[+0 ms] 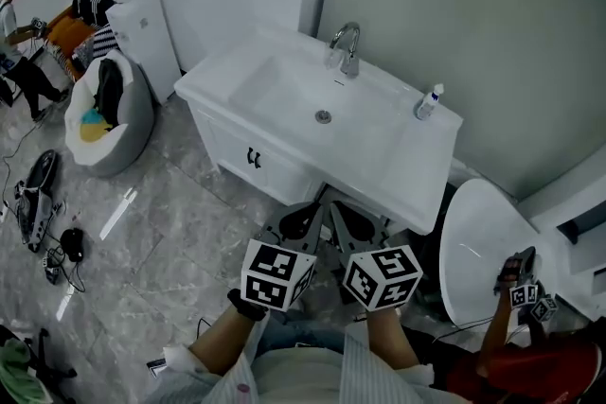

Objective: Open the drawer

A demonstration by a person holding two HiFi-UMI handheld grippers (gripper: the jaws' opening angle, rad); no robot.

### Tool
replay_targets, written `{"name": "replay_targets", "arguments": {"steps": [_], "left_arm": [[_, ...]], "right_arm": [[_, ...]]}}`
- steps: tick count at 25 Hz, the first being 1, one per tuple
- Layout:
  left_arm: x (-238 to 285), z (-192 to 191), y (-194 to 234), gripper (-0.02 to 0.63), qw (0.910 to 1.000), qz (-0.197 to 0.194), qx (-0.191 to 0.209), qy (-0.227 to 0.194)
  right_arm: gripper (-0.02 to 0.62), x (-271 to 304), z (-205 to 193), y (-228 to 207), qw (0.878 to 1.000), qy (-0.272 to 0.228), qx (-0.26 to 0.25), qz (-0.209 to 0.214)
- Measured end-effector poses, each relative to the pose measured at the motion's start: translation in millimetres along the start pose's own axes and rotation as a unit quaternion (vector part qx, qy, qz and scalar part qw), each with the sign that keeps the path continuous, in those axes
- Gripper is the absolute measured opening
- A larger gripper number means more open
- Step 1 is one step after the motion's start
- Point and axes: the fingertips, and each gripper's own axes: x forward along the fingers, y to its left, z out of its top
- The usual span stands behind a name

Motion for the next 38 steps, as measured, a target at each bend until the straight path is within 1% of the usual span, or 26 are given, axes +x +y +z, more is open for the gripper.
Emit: {"name": "replay_targets", "arguments": {"steps": [3, 5, 8, 11, 14, 17, 20, 29, 33, 38], "left_arm": [[-3.5, 13.4, -6.4, 0.014, 0.9999, -0.011, 0.001, -0.012], [-8.7, 21.3, -7.6, 0.014, 0.9997, -0.011, 0.005, -0.022], [-17.9, 31.0, -5.6, 0.014, 0.9992, -0.008, -0.001, -0.04], [-24.9, 35.5, -3.9, 0.014, 0.9988, -0.006, 0.001, -0.048], [-27.8, 35.6, -5.3, 0.014, 0.9989, -0.012, 0.009, -0.044], [-26.4, 33.5, -8.3, 0.014, 0.999, -0.023, 0.007, -0.037], [-22.5, 31.5, -11.0, 0.014, 0.999, -0.031, 0.015, -0.03], [-21.3, 23.1, -17.4, 0.014, 0.9988, -0.042, 0.023, -0.01], [-16.6, 31.8, -19.6, 0.014, 0.9984, -0.046, 0.025, -0.02], [-17.2, 31.4, -26.7, 0.014, 0.9979, -0.053, 0.032, -0.018]], "right_arm": [[0.009, -5.7, 11.6, 3.0, 1.0, -0.01, -0.009, 0.011], [0.009, -10.1, 17.0, 6.6, 1.0, -0.015, -0.014, 0.017], [0.009, -15.9, 20.7, 12.1, 0.999, -0.017, -0.022, 0.022], [0.009, -18.6, 19.4, 15.2, 0.999, -0.015, -0.02, 0.022], [0.009, -19.1, 19.4, 18.9, 0.999, -0.016, -0.015, 0.026], [0.009, -20.0, 21.3, 20.8, 0.999, -0.02, -0.009, 0.032], [0.009, -21.1, 23.4, 18.2, 0.999, -0.025, 0.001, 0.036], [0.009, -26.6, 19.0, 8.9, 0.999, -0.021, 0.015, 0.025], [0.008, -25.6, 24.9, 2.6, 0.999, -0.022, 0.006, 0.023], [0.008, -32.3, 19.8, -2.2, 0.999, -0.024, 0.018, 0.018]]}}
